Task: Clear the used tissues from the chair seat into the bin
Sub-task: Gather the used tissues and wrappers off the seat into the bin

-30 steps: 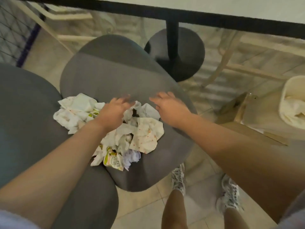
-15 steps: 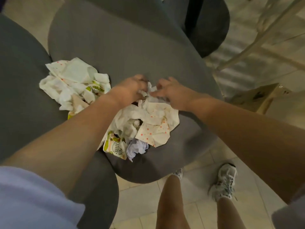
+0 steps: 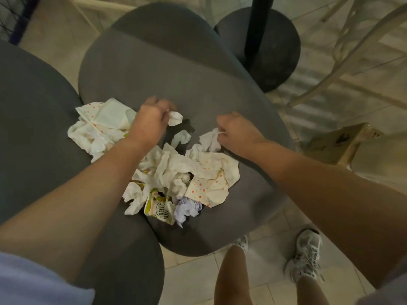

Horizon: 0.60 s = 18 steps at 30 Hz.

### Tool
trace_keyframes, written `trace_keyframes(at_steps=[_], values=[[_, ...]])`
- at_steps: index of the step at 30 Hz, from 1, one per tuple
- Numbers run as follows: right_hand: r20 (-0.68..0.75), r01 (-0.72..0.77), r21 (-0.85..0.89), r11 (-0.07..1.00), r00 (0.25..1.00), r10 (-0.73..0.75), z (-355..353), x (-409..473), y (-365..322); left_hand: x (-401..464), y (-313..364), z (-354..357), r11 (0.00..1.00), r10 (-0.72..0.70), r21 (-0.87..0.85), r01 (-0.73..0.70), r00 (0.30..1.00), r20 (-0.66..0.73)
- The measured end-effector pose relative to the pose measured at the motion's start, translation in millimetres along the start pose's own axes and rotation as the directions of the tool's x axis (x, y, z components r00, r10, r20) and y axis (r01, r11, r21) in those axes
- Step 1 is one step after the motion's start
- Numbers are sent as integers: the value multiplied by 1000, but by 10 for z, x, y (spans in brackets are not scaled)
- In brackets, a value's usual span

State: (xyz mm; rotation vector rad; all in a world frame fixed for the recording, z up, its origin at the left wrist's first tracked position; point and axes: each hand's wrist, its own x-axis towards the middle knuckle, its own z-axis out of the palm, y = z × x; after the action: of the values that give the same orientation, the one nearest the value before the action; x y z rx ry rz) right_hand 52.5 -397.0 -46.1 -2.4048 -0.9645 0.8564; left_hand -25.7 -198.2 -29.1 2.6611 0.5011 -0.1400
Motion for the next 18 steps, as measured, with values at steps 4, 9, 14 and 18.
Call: trace_keyframes(at_steps=[4, 9, 14, 18], values=[[-73, -36, 171, 985, 996, 49, -57, -2, -96, -27, 117, 16, 1000, 8, -15, -8, 999, 44], [-82, 37, 113, 993, 996, -28, -129, -47, -150, -117, 357, -95, 986, -38, -158, 46, 998, 49], [-189, 32, 79, 996, 982, -17, -339, -239, -118, -198, 609, -216, 977, -7, -213, 12, 1000, 25], [-269, 12, 111, 994, 963, 18, -565, -478, 29, -226, 924, -256, 966, 28, -257, -34, 999, -29]])
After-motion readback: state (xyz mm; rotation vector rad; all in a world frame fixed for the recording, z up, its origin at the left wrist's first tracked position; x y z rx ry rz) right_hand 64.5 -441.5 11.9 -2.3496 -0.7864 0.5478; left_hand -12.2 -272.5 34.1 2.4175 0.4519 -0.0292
